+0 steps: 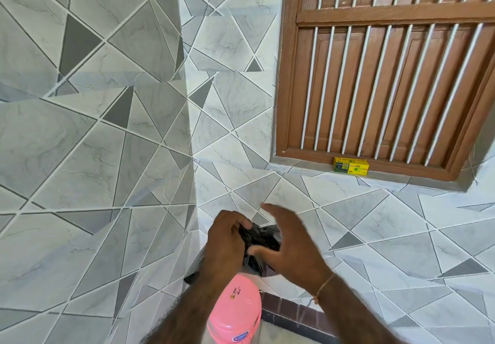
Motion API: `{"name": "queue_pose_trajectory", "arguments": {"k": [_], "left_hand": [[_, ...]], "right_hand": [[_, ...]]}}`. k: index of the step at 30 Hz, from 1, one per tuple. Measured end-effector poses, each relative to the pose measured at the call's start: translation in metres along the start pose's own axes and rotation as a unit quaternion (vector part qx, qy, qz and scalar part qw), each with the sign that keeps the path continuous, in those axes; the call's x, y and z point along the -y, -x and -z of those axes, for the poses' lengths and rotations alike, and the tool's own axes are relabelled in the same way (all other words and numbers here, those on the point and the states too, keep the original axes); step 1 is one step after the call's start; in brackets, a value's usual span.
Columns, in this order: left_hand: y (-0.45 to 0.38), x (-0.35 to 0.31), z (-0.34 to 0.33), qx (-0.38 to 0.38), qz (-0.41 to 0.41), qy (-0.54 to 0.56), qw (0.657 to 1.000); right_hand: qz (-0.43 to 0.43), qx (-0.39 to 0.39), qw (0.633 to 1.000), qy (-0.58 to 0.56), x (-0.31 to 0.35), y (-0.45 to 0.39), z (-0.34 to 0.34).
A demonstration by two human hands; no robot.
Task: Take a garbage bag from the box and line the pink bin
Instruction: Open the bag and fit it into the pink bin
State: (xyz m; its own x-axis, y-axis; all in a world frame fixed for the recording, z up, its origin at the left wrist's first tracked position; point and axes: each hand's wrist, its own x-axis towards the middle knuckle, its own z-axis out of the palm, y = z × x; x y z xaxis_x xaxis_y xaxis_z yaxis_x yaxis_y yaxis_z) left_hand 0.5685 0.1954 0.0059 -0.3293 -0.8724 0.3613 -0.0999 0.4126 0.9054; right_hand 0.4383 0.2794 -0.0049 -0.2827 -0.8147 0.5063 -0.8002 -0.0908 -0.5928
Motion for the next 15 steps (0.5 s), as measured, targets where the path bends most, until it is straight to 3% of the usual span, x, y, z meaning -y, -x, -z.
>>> {"name": "queue_pose_trajectory", "arguments": {"k": [2, 6, 9, 15], "left_hand": [[0.001, -0.003, 0.001, 0.009, -0.024, -0.008, 1.0], [-0.005, 0.01, 0.021, 0.058, -0.119, -0.119, 0.984], [-0.009, 0.026, 0.034, 0.132, -0.131, -0.355, 0.916], [-0.008, 0.047, 0.022, 0.095, -0.123, -0.475, 0.866]], "right_hand": [[-0.038, 0.093, 0.995, 0.014, -0.002, -0.005, -0.01], [-0.113, 0.035, 0.988, -0.097, -0.015, -0.006, -0.01], [-0.129, 0.042, 0.984, -0.114, -0.02, -0.009, -0.007], [-0.103, 0.026, 0.993, -0.042, -0.007, -0.009, -0.009]]}}
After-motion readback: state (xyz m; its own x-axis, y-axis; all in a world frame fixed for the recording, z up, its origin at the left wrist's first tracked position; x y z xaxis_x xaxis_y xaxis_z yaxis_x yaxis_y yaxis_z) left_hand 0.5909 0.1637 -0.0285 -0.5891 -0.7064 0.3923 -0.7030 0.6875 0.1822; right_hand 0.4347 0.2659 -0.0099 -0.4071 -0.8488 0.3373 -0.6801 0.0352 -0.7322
